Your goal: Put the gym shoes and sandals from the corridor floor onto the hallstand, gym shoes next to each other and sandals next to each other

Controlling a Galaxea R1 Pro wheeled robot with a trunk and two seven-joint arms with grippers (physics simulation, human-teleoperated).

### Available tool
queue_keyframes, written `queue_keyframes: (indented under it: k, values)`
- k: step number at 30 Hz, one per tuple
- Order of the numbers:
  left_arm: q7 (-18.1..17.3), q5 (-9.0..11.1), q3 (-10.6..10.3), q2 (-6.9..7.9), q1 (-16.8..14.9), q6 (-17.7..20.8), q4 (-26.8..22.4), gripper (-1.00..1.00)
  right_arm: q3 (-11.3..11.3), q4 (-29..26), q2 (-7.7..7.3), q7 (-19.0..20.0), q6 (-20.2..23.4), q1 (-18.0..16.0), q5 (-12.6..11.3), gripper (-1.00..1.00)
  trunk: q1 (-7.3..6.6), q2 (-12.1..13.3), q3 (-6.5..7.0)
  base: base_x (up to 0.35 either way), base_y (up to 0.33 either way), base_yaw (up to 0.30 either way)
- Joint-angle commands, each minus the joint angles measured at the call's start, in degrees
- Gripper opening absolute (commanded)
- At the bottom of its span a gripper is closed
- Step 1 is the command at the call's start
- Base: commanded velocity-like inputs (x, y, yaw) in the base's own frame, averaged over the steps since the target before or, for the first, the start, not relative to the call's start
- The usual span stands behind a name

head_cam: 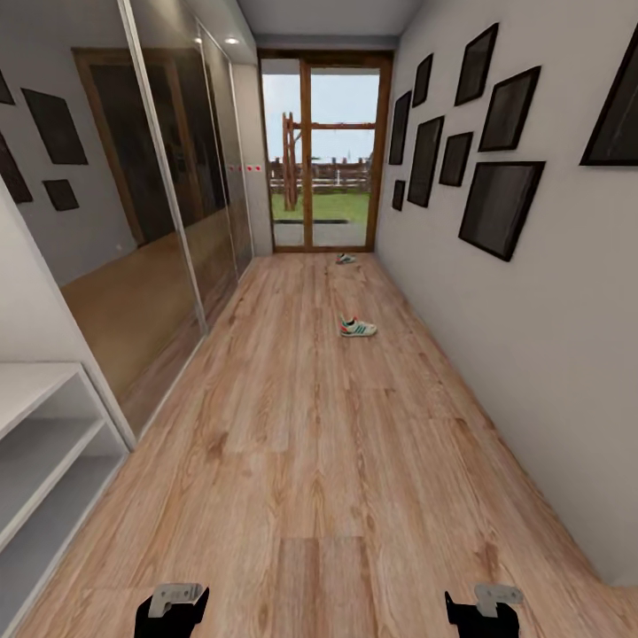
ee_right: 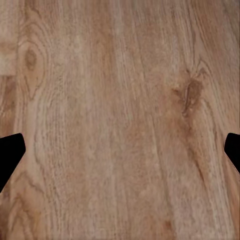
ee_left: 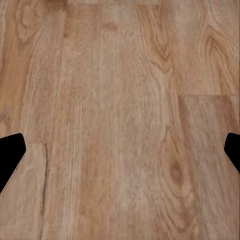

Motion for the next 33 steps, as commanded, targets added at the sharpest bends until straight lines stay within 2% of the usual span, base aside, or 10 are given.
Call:
queue_keyframes:
  k: [1, 33]
  values:
    - [-0.58, 0.19, 0.43, -0.02, -0.04, -0.07, 0.05, 1.00, 0.36, 0.04, -0.01, -0.08, -0.19, -0.03, -0.49, 1.00, 0.03, -0.02, -0.05, 0.339, 0.000, 0.000]
    - [-0.58, 0.19, 0.45, -0.02, -0.04, -0.07, 0.05, 1.00, 0.36, 0.04, 0.01, -0.13, -0.19, -0.03, -0.49, 1.00, 0.03, -0.02, -0.05, 0.339, 0.010, 0.000]
